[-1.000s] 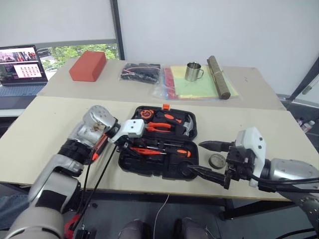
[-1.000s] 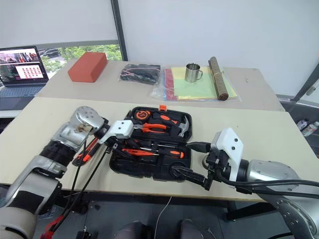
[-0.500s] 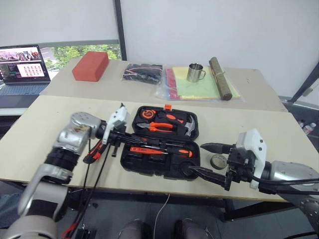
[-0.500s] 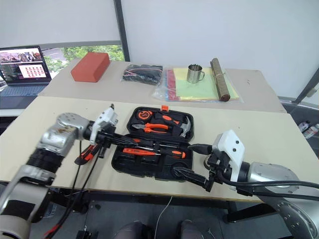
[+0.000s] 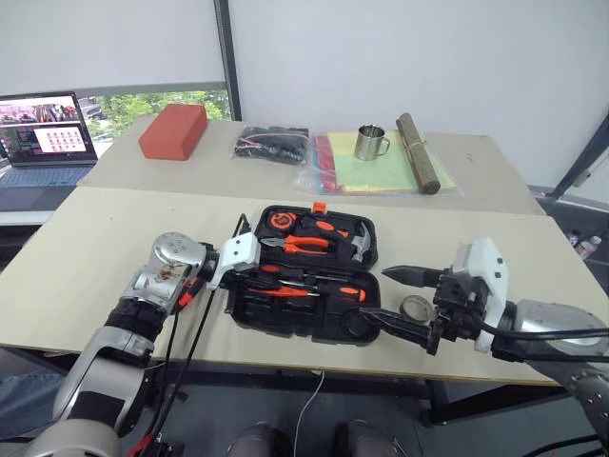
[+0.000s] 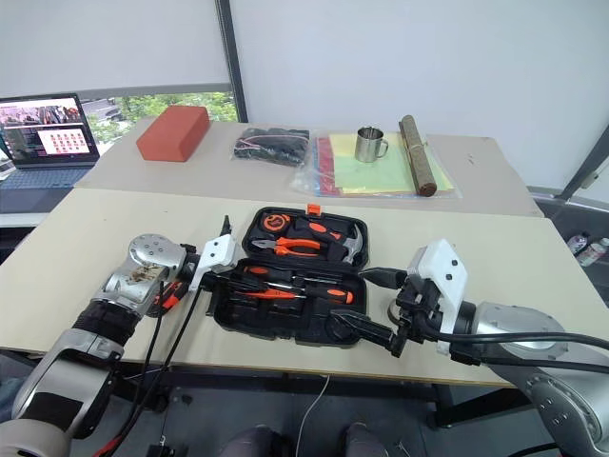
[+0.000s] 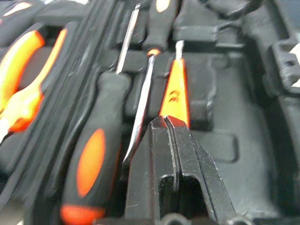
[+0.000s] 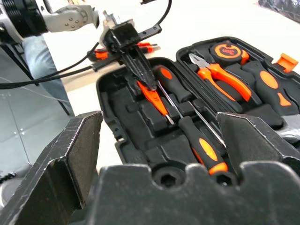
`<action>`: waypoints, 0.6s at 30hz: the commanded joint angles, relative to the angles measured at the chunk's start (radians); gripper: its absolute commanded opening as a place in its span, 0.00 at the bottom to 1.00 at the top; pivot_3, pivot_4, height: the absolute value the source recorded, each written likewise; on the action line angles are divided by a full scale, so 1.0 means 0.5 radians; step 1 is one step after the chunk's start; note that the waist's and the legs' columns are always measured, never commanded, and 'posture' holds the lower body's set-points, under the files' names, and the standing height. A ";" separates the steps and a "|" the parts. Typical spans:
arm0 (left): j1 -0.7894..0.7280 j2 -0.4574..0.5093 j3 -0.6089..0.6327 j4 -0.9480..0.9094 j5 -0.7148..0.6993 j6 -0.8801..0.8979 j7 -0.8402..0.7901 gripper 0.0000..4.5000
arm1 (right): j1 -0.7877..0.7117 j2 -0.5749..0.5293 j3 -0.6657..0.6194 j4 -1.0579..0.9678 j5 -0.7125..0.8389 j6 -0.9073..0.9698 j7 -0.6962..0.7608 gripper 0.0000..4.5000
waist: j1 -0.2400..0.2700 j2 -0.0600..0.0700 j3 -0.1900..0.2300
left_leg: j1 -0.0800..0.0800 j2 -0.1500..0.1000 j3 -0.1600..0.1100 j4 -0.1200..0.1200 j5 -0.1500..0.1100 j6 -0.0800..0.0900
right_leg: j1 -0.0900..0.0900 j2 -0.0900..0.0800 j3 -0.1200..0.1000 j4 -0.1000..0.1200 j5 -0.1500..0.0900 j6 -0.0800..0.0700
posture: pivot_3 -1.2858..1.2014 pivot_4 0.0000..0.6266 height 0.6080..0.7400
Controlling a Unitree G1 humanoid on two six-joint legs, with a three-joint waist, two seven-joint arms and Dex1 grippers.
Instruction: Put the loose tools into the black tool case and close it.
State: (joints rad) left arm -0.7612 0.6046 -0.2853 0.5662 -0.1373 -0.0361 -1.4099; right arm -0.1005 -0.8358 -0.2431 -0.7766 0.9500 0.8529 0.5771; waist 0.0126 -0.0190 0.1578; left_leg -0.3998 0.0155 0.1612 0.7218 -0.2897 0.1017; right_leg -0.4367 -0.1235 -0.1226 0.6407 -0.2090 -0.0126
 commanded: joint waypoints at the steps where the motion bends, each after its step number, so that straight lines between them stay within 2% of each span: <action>1: 0.067 0.046 -0.026 0.031 0.048 0.120 -0.096 0.00 | -0.001 -0.001 -0.025 -0.060 0.040 -0.027 -0.019 1.00 | -0.001 0.000 0.000 | -0.001 0.000 0.000 0.000 0.001 0.001 | 0.000 0.000 0.000 0.000 0.001 -0.001 | 0.52 0.24 0.97; 9: 0.052 0.045 0.067 -0.097 -0.045 0.246 -0.214 0.00 | -0.025 -0.003 0.003 -0.027 0.035 -0.036 -0.016 1.00 | 0.000 0.001 -0.001 | -0.003 -0.001 0.001 0.000 0.003 0.004 | -0.002 0.002 -0.002 0.000 0.000 -0.001 | 0.52 0.24 0.97; 18: -0.031 -0.083 0.063 -0.066 -0.010 0.178 -0.185 0.00 | -0.011 0.004 0.015 -0.036 0.044 -0.038 -0.023 1.00 | 0.004 0.001 0.000 | -0.008 -0.001 0.000 0.001 0.003 0.004 | -0.004 0.002 -0.002 -0.001 0.000 0.000 | 0.52 0.24 0.97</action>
State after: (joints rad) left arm -0.7548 0.5766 -0.2434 0.5354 -0.1553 0.0643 -1.5068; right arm -0.1015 -0.8358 -0.2210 -0.7748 0.9581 0.8529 0.5662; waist 0.0143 -0.0185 0.1576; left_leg -0.4039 0.0148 0.1613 0.7221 -0.2884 0.1039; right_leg -0.4390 -0.1227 -0.1238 0.6403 -0.2089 -0.0126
